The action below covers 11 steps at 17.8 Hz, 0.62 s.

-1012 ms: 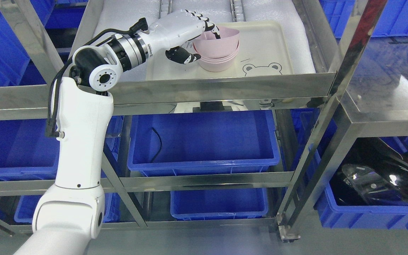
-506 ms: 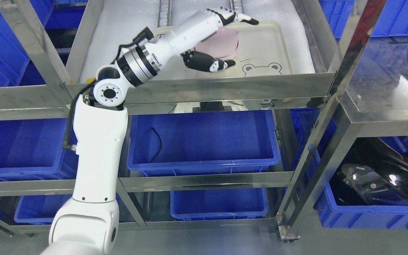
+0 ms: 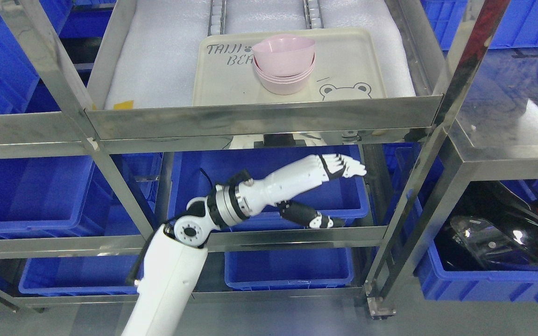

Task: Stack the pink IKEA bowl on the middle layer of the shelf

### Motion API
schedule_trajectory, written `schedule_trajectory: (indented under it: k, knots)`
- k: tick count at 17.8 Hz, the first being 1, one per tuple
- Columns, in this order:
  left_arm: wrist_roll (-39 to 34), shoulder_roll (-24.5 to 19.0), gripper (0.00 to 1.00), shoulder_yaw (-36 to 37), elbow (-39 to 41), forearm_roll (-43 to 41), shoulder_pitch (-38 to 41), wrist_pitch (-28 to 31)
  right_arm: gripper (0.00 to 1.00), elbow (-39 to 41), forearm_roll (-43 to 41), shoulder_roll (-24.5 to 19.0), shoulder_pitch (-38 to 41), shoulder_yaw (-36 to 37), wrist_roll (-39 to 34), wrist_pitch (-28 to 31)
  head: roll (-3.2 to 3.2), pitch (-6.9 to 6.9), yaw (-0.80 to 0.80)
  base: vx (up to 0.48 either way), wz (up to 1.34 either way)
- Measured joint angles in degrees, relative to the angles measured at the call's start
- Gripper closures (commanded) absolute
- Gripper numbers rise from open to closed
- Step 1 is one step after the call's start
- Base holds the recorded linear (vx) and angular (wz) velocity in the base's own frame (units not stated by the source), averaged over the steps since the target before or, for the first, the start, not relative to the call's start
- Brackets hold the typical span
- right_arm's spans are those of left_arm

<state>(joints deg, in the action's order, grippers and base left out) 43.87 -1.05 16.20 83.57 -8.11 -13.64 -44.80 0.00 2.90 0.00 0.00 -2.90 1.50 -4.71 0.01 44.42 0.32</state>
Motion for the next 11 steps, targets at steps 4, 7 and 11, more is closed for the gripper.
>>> schedule_trajectory:
  k: [4, 7, 11]
  knots:
    - [-7.1, 0.4, 0.14, 0.1, -2.0, 1.6, 11.5, -0.2, 0.00, 0.0, 0.0, 0.0, 0.0, 0.0, 0.0, 0.0, 0.00, 0.00, 0.00, 0.000, 0.00]
    - [-17.3, 0.6, 0.07, -0.7, -5.6, 3.0, 16.3, -0.2, 0.00, 0.0, 0.0, 0.0, 0.0, 0.0, 0.0, 0.0, 0.00, 0.00, 0.00, 0.000, 0.00]
    - [-30.6, 0.7, 0.00, -2.9, -10.4, 6.0, 19.9, -0.2, 0.00, 0.0, 0.0, 0.0, 0.0, 0.0, 0.0, 0.0, 0.00, 0.00, 0.00, 0.000, 0.00]
